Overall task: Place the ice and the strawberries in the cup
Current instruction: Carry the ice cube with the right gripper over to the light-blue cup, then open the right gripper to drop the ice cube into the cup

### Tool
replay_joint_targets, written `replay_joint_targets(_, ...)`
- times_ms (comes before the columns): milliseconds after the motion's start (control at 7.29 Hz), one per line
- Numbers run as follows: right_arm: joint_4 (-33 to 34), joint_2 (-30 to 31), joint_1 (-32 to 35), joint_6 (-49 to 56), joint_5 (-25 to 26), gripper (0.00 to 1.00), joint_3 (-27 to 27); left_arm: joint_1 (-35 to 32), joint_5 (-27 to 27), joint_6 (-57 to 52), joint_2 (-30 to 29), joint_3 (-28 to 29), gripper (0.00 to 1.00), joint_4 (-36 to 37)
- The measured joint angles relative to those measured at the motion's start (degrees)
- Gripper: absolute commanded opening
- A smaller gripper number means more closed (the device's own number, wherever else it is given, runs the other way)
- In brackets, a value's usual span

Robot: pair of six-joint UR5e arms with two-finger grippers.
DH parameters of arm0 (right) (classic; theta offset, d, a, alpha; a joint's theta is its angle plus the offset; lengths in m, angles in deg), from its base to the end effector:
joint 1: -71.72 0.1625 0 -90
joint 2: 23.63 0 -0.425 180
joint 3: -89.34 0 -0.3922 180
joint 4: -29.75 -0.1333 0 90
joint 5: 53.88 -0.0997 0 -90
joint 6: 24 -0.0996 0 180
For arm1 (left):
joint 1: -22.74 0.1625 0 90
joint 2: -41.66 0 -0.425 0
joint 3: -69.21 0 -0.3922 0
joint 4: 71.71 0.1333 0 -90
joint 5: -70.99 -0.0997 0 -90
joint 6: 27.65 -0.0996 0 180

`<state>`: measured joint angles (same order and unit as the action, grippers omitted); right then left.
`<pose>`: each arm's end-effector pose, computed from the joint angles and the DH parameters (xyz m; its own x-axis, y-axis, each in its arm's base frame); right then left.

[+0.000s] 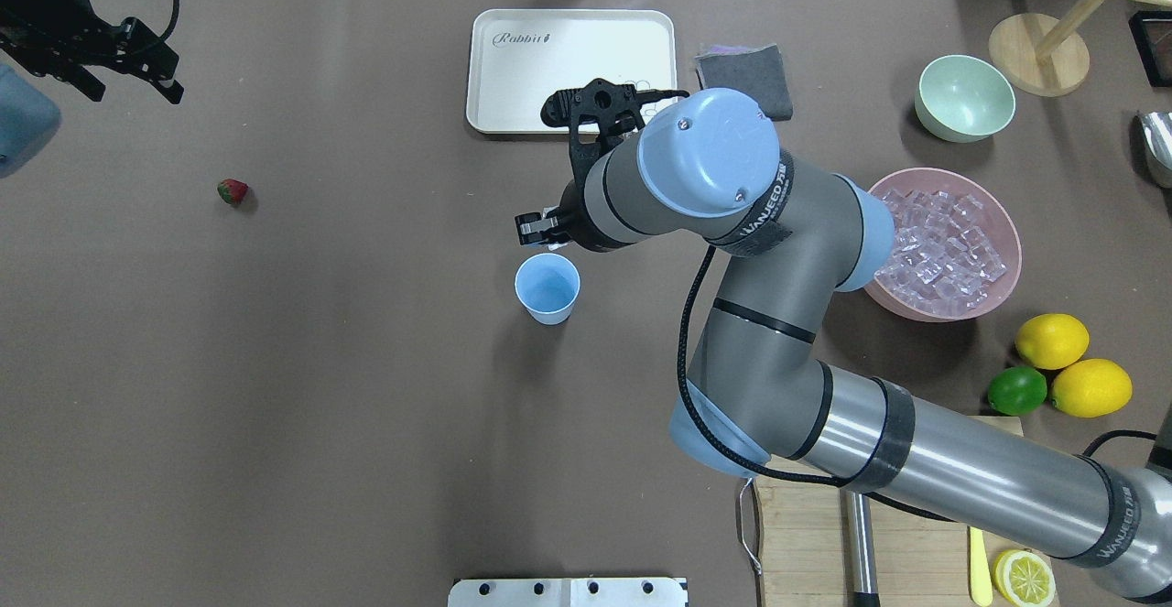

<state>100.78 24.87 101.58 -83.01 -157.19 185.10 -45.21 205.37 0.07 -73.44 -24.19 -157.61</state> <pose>-0.5319 -0.4326 0.1406 0.4550 -0.3165 0.8323 -0.0787 0.9167 0.3917 0.1832 -0.6219 0.3839 0.6494 0.0820 -0.7560 -0.0450 0.9966 0.0694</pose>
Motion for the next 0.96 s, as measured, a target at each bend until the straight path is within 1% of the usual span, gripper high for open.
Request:
replay_joint_targets(412, -0.8, -0.1, -1.3, 0.1, 1.3, 0.0, -1.9, 0.0, -0.1, 0.0, 0.4, 0.3, 0.98, -0.1)
replay_joint_targets(549, -0.9, -0.1, -1.8, 0.1, 1.4, 0.12, -2.0, 0.0, -0.1, 0.0, 0.4, 0.3, 0.98, -0.1)
replay_joint_targets(686, -0.9, 0.0, -2.1, 0.1, 1.4, 0.55, -2.0, 0.0, -0.1, 0.0, 0.5, 0.3, 0.98, -0.1)
replay_joint_targets(824, -0.9, 0.1, -2.3, 0.2, 1.4, 0.78, -2.1, 0.0, -0.2, 0.0, 0.5, 0.2, 0.98, -0.1)
replay_joint_targets(961, -0.9, 0.3, -2.5, 0.3, 1.3, 0.89, -2.0, 0.0, -0.2, 0.0, 0.7, 0.2, 0.98, -0.1)
